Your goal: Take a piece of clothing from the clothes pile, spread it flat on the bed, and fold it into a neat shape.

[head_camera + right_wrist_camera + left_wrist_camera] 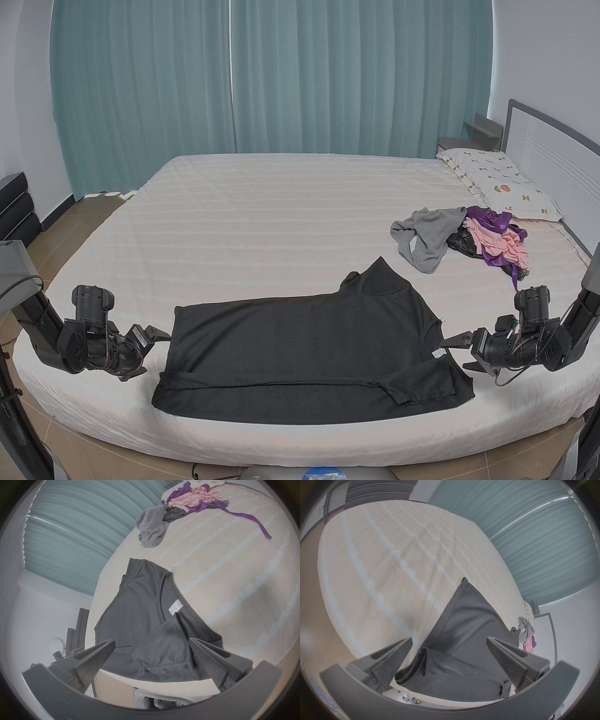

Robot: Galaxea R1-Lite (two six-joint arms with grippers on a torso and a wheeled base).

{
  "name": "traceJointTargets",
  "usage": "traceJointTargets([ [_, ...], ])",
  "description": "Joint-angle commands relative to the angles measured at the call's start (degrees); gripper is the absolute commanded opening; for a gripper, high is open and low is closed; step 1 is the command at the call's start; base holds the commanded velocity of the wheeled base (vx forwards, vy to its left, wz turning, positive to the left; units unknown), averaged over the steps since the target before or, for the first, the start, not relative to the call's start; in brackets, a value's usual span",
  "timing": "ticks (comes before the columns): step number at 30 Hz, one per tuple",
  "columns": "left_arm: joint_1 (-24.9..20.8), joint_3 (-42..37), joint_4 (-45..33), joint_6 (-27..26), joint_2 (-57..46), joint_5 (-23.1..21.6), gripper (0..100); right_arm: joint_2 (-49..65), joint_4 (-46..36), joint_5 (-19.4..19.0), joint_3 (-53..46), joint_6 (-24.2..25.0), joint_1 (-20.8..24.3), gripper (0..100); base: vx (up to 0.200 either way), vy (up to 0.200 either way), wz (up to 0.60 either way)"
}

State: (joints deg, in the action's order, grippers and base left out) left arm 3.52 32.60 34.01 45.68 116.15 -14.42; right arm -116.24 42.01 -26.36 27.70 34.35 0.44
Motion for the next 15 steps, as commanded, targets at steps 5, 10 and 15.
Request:
traceJointTargets([
  [5,-1.41,-1.75,-0.17,0.02,-2.07,0.01,100,-0.04,0.00,-0.01,-0.01,-0.08,0.09,100,0.000,-0.120,0.00],
  [10,-4.40,-3.68,-0.53,-0.06,-3.83,0.18,100,-0.22,0.00,-0.01,-0.01,-0.08,0.09,100,0.000,0.000,0.00],
  [15,-7.13,-2.98,-4.66,-0.06,-3.65,0.53,100,-0.22,0.00,-0.01,-0.10,-0.16,0.09,100,0.000,0.000,0.00],
])
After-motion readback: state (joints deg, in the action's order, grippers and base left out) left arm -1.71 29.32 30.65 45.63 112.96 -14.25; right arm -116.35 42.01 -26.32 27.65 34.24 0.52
